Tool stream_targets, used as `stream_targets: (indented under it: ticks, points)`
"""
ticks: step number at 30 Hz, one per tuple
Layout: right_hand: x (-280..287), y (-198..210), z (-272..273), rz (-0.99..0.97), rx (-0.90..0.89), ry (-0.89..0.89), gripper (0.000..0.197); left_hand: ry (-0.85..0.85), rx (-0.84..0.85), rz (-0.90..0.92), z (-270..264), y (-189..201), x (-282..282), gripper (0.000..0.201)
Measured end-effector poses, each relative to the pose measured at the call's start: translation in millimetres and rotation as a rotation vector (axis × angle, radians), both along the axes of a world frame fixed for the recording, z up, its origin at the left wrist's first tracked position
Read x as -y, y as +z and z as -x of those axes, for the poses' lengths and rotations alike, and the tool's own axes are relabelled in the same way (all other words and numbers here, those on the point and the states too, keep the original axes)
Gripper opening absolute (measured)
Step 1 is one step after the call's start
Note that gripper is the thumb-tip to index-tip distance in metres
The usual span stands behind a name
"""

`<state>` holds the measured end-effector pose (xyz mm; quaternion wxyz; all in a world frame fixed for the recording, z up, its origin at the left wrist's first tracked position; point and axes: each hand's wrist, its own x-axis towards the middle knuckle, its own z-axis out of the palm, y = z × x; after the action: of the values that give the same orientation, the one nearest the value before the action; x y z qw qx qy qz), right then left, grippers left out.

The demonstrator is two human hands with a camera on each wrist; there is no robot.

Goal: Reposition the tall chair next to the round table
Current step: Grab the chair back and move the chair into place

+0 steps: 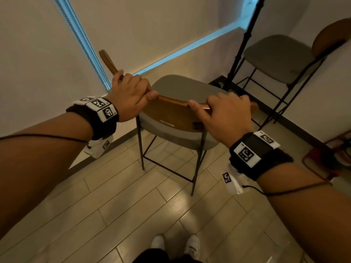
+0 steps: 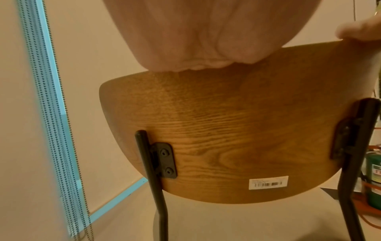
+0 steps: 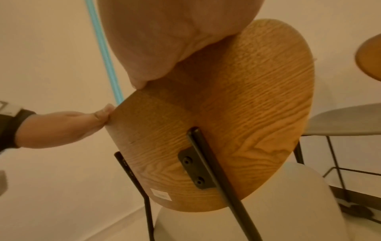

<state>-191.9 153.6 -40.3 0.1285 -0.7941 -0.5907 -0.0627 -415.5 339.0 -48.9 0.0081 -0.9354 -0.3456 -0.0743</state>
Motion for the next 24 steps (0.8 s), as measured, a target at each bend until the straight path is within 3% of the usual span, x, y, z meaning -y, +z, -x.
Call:
stream_targets:
  ticks: [11,24]
  points:
    - [-42.9,-5.8,-39.1,-0.01,-0.046,-0.098,0.066,-0.093,0.021,-0.033,-57.4,-1.9,-63.1,0.049]
    - [-135.5,-7.9,-126.2,-0.033,0.015,-0.175,0.061,-0.178,0.036,-0.113,-160.9,-3.3,-173.9,0.066]
